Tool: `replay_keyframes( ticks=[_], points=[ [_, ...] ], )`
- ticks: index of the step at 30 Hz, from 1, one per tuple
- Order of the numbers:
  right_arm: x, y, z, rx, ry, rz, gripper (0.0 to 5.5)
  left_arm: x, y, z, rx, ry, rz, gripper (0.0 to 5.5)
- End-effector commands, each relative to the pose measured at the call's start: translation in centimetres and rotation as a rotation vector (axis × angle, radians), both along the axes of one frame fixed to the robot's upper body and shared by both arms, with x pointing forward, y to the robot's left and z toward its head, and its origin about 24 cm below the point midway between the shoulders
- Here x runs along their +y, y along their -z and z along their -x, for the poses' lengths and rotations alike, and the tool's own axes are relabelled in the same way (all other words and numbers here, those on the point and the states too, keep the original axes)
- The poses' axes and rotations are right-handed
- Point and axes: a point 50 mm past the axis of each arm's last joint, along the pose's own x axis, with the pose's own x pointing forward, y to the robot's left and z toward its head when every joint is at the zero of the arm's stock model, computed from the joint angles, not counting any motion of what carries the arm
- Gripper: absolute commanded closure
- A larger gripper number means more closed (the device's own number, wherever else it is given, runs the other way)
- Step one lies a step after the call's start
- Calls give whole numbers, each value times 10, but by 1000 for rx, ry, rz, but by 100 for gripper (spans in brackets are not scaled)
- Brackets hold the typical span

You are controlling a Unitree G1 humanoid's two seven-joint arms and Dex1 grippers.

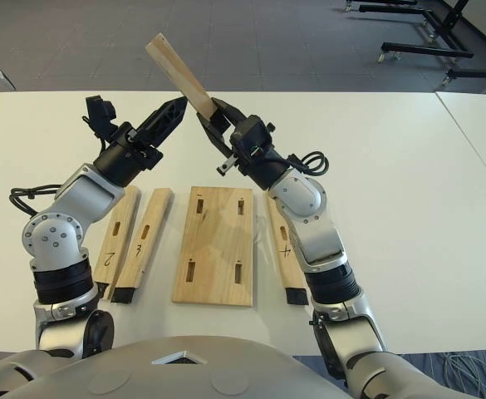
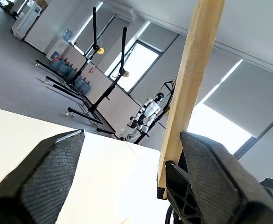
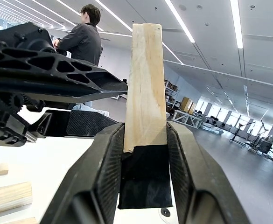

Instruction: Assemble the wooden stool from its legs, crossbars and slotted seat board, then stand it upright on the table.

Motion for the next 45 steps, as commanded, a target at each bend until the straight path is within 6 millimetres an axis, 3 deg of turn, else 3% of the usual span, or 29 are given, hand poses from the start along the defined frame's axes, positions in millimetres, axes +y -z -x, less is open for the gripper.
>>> replay_keyframes(
  ticks=[1, 8, 31, 45],
  points=[
    [18, 21, 9, 133, -157, 44, 419, -8, -13, -2, -50, 21, 37, 179],
    [8, 19, -5, 183, -47, -62, 420, -9, -16, 3, -66, 48, 62, 179],
    [20, 18, 5, 128, -114, 24, 420, -9, -8, 0, -38, 14, 16, 179],
    [17, 20, 4, 130, -72, 8, 420, -6, -10, -2, -59, 6, 7, 406]
  ],
)
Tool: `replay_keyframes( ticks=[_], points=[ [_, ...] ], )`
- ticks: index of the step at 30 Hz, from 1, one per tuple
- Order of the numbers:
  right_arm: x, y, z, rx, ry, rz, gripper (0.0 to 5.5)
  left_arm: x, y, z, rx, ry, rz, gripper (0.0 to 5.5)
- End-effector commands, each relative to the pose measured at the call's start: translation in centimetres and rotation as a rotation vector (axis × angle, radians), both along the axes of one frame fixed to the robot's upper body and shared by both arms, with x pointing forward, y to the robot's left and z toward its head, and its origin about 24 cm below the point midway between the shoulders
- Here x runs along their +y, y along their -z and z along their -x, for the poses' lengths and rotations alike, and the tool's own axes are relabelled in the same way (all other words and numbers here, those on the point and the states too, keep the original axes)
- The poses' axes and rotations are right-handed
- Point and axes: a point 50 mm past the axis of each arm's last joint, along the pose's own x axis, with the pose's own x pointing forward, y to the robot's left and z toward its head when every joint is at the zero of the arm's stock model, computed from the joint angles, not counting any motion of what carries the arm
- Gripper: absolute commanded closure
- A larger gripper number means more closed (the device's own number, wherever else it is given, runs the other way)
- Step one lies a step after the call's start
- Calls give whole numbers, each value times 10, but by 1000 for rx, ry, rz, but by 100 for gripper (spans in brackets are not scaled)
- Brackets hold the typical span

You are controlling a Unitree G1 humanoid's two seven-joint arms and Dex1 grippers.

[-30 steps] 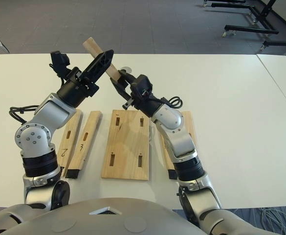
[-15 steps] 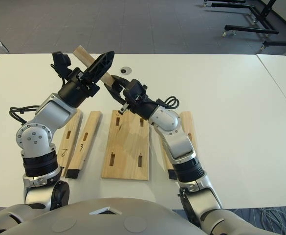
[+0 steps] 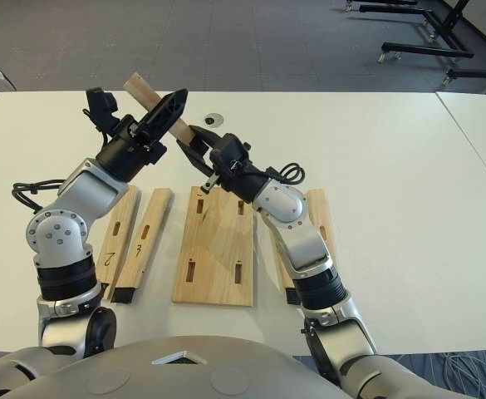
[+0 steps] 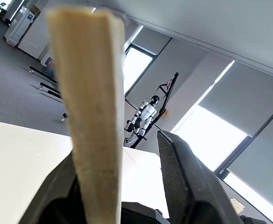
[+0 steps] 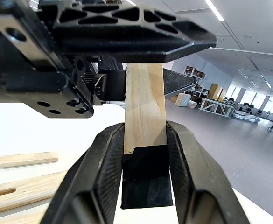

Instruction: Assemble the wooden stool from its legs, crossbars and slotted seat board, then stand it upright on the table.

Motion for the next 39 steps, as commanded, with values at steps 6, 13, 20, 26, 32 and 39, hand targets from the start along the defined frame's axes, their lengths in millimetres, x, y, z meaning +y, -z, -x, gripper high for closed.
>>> replay_keyframes(
  ticks=[6, 13, 20, 26, 32, 39],
  points=[
    [-1, 1, -1, -6, 31, 12, 420, 0, -2, 1, -30, 0, -6, 492],
    [-2, -2, 0, -35, 35, 26, 420, 8, -3, -5, -109, -121, -80, 510],
    [-7, 1, -3, 3, 60, 39, 420, 12, -6, -6, -140, -143, -65, 510],
    [-25, -11, -8, 213, 63, -263, 303, 22, -6, -8, -147, -198, -86, 510],
    [-49, -37, -11, 316, 54, -525, 203, 40, -5, -9, -163, -322, -182, 510],
    [-68, -24, -24, 243, 432, -375, 178, 78, 15, 13, -158, -534, -555, 510]
  ],
)
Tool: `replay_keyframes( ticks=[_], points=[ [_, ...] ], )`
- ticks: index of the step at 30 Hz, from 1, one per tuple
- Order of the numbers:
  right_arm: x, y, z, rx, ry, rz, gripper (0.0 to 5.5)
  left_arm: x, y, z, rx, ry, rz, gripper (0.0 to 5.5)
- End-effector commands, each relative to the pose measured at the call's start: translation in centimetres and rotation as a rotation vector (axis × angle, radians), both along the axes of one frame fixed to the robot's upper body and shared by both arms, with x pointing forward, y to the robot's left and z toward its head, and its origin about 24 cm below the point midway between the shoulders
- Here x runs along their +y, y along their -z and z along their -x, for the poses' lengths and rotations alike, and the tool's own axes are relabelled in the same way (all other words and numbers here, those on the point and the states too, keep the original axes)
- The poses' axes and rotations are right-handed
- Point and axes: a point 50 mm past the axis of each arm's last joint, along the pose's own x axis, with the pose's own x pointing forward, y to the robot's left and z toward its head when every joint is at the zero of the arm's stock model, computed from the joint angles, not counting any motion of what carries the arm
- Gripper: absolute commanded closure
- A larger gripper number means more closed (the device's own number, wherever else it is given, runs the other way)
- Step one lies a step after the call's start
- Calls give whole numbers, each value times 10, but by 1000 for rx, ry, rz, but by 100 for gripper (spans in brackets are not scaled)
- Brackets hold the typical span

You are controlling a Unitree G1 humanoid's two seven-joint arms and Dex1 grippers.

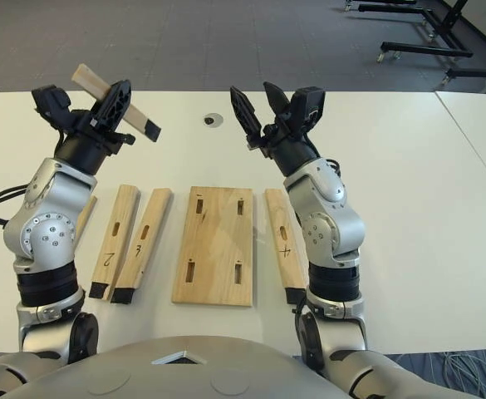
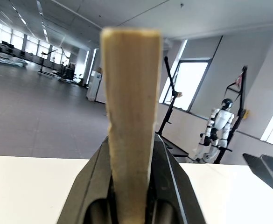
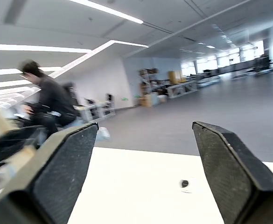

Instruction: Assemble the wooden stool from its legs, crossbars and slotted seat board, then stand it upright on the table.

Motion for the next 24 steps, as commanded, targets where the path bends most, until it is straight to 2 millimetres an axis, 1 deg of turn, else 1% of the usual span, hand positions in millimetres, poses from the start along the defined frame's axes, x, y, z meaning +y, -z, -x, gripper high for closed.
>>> replay_keyframes(
  ticks=[1, 4, 5, 7, 9, 11, 13, 15, 18, 24],
  points=[
    [-9, 3, 1, -4, 130, 58, 178, 24, 11, 17, 37, -134, -176, 510],
    [-15, 7, 4, 12, 199, 68, 178, 38, 18, 32, 79, -166, -235, 510],
    [-15, 8, 6, 12, 212, 71, 178, 47, 20, 37, 95, -189, -271, 510],
    [-15, 11, 9, 14, 248, 68, 178, 60, 22, 40, 125, -223, -310, 510],
    [-14, 14, 12, 17, 279, 52, 178, 65, 24, 44, 150, -242, -287, 510],
    [-11, 15, 14, 18, 299, 41, 178, 63, 28, 47, 171, -236, -279, 510],
    [-12, 18, 17, 27, 316, 38, 178, 55, 35, 53, 204, -224, -250, 510],
    [-13, 21, 19, 36, 321, 50, 178, 50, 40, 62, 225, -217, -212, 510],
    [-16, 24, 23, 51, 317, 75, 178, 49, 49, 78, 276, -250, -193, 510],
    [-16, 25, 25, 69, 282, 118, 178, 39, 63, 103, 368, -296, -110, 510]
  ],
)
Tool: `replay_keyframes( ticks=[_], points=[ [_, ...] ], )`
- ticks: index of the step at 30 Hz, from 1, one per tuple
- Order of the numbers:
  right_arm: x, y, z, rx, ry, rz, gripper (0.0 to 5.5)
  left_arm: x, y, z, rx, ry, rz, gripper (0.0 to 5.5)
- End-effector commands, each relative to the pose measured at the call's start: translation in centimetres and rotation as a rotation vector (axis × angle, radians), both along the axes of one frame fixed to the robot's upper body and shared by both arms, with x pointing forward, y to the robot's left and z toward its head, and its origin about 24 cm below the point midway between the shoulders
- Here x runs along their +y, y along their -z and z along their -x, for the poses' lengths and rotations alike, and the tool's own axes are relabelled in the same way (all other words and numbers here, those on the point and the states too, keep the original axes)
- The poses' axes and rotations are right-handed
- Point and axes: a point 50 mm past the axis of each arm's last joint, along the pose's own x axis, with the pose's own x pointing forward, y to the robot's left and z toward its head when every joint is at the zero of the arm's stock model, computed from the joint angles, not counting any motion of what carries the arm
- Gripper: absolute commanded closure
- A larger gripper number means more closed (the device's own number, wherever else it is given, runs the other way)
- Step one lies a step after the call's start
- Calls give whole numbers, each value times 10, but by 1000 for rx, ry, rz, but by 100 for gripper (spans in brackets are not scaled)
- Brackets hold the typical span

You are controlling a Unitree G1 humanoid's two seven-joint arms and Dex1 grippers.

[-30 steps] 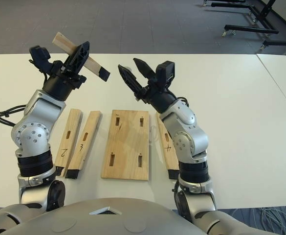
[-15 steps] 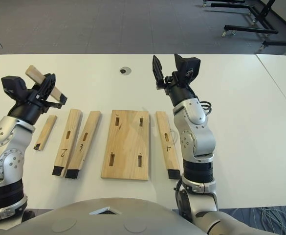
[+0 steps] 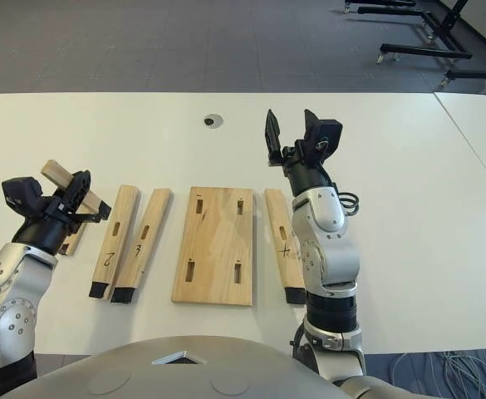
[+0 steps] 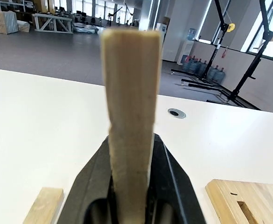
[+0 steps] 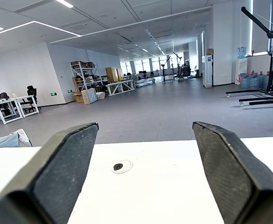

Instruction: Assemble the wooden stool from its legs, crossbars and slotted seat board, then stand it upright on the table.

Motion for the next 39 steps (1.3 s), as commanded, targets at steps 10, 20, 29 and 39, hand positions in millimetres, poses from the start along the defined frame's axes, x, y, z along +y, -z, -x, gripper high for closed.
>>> replay_keyframes(
  ticks=[10, 20, 29, 39],
  points=[
    [1, -4, -6, 26, -84, 60, 178, -6, 19, 15, 23, -167, 86, 510],
    [2, -7, -13, 13, -98, 66, 178, -9, 26, 12, 2, -186, 103, 510],
    [3, -11, -19, -1, -108, 53, 178, -4, 33, 1, -18, -195, 95, 510],
    [1, -11, -18, -4, -93, 51, 178, -6, 40, 4, 15, -172, 93, 510]
  ],
)
